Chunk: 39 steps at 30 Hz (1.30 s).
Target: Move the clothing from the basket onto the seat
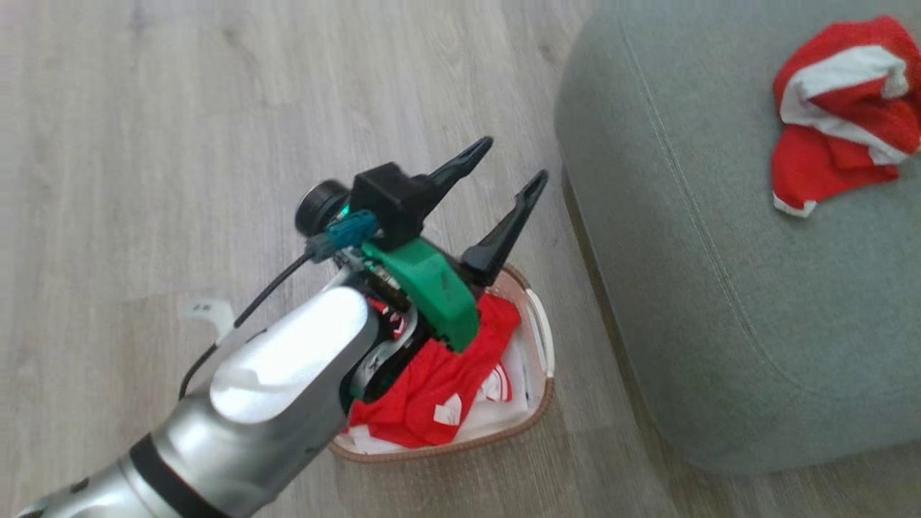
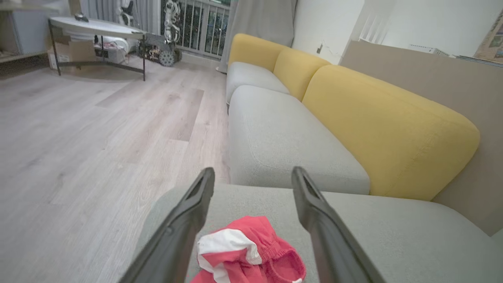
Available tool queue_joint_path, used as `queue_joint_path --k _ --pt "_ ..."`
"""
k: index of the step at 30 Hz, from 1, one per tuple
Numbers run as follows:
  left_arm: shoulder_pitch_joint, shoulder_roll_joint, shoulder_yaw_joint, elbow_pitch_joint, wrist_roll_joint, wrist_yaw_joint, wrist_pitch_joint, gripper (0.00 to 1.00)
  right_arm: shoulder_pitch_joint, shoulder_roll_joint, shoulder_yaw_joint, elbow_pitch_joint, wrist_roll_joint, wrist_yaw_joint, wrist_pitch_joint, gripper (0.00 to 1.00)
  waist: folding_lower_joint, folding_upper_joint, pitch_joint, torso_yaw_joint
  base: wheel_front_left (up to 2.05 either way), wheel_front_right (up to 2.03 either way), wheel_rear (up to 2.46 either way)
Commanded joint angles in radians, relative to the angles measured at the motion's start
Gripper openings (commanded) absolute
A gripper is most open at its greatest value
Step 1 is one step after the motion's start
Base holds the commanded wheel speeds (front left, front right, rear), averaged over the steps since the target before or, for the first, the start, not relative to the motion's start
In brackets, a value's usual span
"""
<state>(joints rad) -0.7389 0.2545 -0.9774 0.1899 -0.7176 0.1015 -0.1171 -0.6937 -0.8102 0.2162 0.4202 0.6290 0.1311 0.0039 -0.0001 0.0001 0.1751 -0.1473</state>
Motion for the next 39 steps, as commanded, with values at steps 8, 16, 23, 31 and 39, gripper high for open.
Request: queue_joint_path --k 8,16,23,31,39 --pt "0.043 0.07 0.078 -0.057 -0.028 0.042 -0.035 1.0 0.178 0.114 -0.196 -0.207 -0.101 0.0 -0.018 1.0 0.0001 -0.0001 -0.08 0.072 0.0 0.0 0.0" --pt "0.127 0.127 0.127 -0.085 -0.052 0.095 -0.078 1.0 0.414 0.305 -0.353 -0.424 -0.193 0.0 0.002 1.0 0.0001 -0.0001 -0.123 0.126 0.0 0.0 0.0" --pt "0.218 0.175 0.177 -0.095 -0.059 0.141 -0.119 1.0 0.563 0.43 -0.383 -0.512 -0.212 0.0 -0.012 1.0 0.0001 -0.0001 -0.139 0.162 0.0 0.0 0.0" --pt "0.325 0.206 0.257 -0.108 -0.032 0.18 -0.142 1.0 0.692 0.525 -0.363 -0.52 -0.208 0.0 -0.077 1.0 0.0001 -0.0001 -0.155 0.198 0.0 0.0 0.0" --pt "0.454 0.181 0.426 -0.153 0.051 0.199 -0.144 1.0 0.765 0.558 -0.275 -0.478 -0.181 0.0 -0.164 1.0 0.0001 -0.0001 -0.157 0.211 0.0 0.0 0.0"
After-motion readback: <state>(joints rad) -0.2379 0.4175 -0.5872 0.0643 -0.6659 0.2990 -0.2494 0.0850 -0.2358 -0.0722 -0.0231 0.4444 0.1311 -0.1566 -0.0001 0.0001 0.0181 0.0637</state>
